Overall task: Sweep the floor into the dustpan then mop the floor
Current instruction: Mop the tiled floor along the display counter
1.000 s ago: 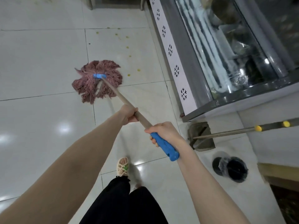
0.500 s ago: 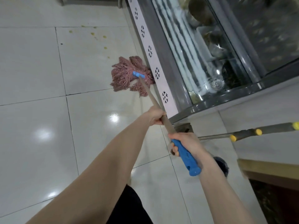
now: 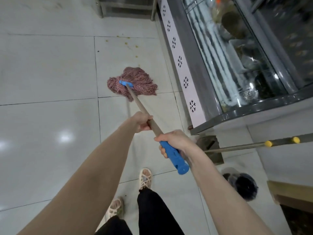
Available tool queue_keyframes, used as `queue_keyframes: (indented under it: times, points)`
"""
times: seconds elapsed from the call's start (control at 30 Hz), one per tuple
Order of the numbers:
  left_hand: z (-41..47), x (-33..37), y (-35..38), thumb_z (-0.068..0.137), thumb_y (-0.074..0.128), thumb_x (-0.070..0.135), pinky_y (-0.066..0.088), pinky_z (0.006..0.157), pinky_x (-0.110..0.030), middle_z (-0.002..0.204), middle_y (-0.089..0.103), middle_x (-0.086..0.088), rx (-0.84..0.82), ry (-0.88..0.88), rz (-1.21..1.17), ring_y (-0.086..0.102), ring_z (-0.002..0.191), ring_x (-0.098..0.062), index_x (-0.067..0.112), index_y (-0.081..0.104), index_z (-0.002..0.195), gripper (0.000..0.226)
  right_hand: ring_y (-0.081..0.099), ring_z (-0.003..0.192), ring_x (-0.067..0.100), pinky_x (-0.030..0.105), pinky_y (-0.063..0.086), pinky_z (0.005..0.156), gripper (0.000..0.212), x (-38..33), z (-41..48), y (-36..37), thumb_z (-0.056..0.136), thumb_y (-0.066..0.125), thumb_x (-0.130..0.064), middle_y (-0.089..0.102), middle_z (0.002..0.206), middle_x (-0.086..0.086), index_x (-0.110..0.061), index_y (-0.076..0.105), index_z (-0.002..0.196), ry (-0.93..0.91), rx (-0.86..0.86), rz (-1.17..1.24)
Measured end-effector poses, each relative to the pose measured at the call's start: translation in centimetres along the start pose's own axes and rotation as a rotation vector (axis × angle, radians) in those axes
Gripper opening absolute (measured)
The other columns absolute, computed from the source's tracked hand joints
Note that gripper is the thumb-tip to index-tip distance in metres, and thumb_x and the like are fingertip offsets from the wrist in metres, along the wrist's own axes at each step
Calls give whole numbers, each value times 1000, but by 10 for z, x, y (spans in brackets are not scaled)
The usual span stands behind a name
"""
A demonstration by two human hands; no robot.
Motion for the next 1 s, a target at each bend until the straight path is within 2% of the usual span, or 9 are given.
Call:
queue_keyframes:
  times: [0.1, 0.27, 0.37, 0.5, 0.67, 0.77, 0.83, 0.93, 1.0]
  points:
    - [-24, -35, -68, 96, 51, 7, 56, 82, -41, 87, 58, -17, 77, -6, -29, 62, 85, -29, -1, 50, 86, 13, 50, 33, 16, 21, 43, 37, 17, 22, -6, 64, 83, 70, -6, 52, 55, 12, 2, 55, 82, -2, -65, -33]
    - [-66, -94, -157, 97, 47, 5, 55, 69, -34, 80, 54, -16, 150, -39, -9, 58, 69, -25, 1, 47, 81, 17, 51, 39, 16, 21, 44, 39, 21, 64, -23, 148, 81, 71, -11, 55, 55, 10, 3, 60, 90, -7, -172, -64]
    - [-87, -121, -174, 99, 44, 4, 55, 48, -28, 74, 52, -13, 174, -79, 21, 56, 63, -23, 1, 46, 79, 20, 52, 39, 14, 21, 44, 40, 20, 83, -33, 162, 79, 72, -14, 57, 53, 7, 1, 61, 86, -6, -183, -96]
    - [-106, -146, -166, 99, 43, 4, 54, 46, -28, 75, 49, -12, 158, -87, -6, 55, 63, -23, 0, 45, 82, 19, 51, 37, 13, 19, 44, 40, 18, 108, -51, 160, 79, 72, -14, 57, 51, 6, 0, 61, 83, -3, -164, -112]
    - [-126, -175, -99, 100, 43, 4, 56, 49, -30, 79, 50, -13, 87, -86, 19, 56, 66, -23, -1, 45, 86, 15, 52, 37, 13, 19, 43, 39, 19, 156, -86, 112, 80, 71, -14, 58, 54, 8, 2, 63, 86, 8, -86, -63]
    - [-139, -202, -32, 100, 43, 3, 56, 71, -42, 79, 47, -12, 20, -91, 26, 54, 67, -21, 1, 43, 82, 18, 52, 39, 14, 20, 43, 41, 19, 200, -114, 64, 79, 71, -14, 59, 54, 7, 2, 65, 86, 28, -3, -20]
    - [-148, -222, 12, 100, 42, 2, 50, 78, -43, 80, 47, -10, -33, -93, 14, 53, 68, -19, 3, 43, 82, 18, 52, 40, 15, 20, 43, 41, 20, 231, -134, 35, 79, 71, -14, 59, 55, 7, 2, 65, 88, 43, 42, 5]
    - [-166, -258, 88, 99, 42, 3, 51, 80, -41, 86, 52, -13, -113, -78, 71, 58, 75, -21, 0, 46, 101, 6, 51, 40, 14, 20, 42, 40, 20, 285, -170, -14, 80, 70, -13, 58, 58, 9, 2, 65, 91, 54, 102, 78]
    - [-181, -282, 138, 100, 42, 3, 51, 81, -42, 88, 53, -12, -163, -85, 74, 58, 81, -22, 1, 43, 114, 14, 50, 39, 14, 21, 41, 39, 18, 319, -194, -44, 81, 70, -13, 57, 59, 9, 2, 64, 91, 60, 147, 120]
Point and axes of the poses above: each hand's wrist, its own z-axis towards the middle knuckle, its own y-axis out of the palm, x = y × z, the point moved 9 cm from there along z, towards the middle knuckle
